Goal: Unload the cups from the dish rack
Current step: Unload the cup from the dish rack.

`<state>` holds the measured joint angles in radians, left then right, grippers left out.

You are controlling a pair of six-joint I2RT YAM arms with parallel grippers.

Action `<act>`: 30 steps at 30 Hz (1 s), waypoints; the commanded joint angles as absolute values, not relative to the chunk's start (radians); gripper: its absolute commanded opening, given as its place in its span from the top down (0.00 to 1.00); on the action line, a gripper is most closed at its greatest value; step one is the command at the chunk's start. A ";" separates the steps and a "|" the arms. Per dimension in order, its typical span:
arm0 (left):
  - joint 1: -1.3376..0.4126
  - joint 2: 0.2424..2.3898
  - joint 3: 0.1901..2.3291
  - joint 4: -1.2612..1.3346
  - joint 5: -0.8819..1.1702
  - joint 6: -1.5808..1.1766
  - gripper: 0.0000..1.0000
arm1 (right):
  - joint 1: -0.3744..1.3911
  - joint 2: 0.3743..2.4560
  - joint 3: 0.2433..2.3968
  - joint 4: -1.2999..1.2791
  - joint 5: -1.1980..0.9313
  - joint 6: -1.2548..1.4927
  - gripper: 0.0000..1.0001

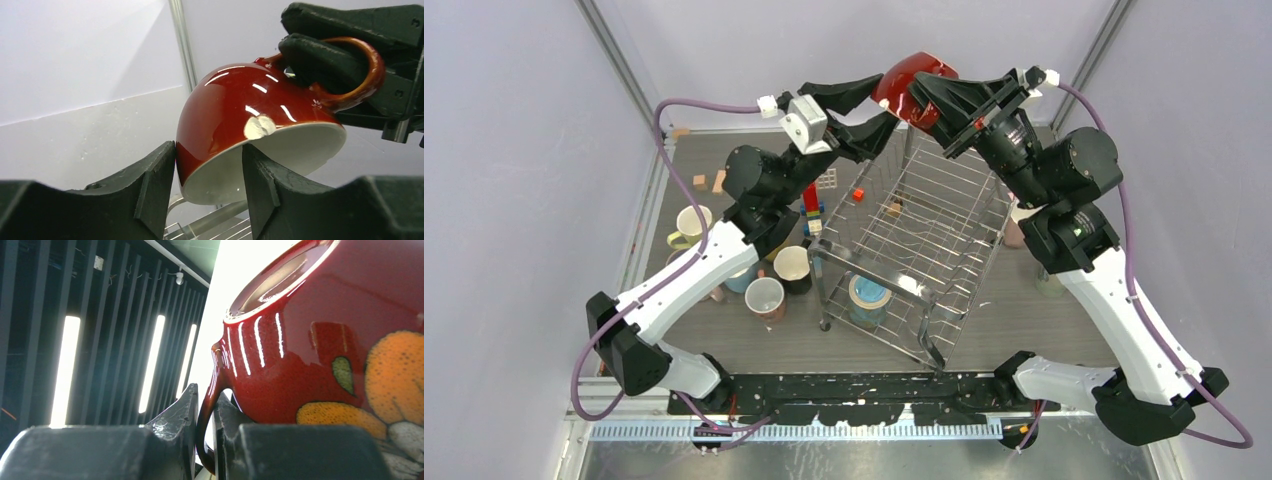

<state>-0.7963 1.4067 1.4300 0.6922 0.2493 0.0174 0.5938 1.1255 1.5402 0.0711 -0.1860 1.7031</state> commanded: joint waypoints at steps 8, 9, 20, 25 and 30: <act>-0.782 1.424 1.434 0.775 0.217 -0.052 0.59 | 0.603 1.081 1.545 0.287 -0.206 1.727 0.99; -0.783 1.425 1.432 0.780 0.209 -0.058 0.59 | 0.606 1.081 1.544 0.288 -0.206 1.727 0.99; -0.782 1.455 1.463 0.807 0.189 -0.142 0.94 | 0.640 1.091 1.517 0.321 -0.192 1.728 0.99; -0.782 1.450 1.466 0.792 0.134 -0.197 1.00 | 0.643 1.085 1.493 0.315 -0.169 1.708 0.98; -0.782 1.426 1.454 0.756 0.020 -0.302 1.00 | 0.645 1.075 1.496 0.238 -0.133 1.628 0.59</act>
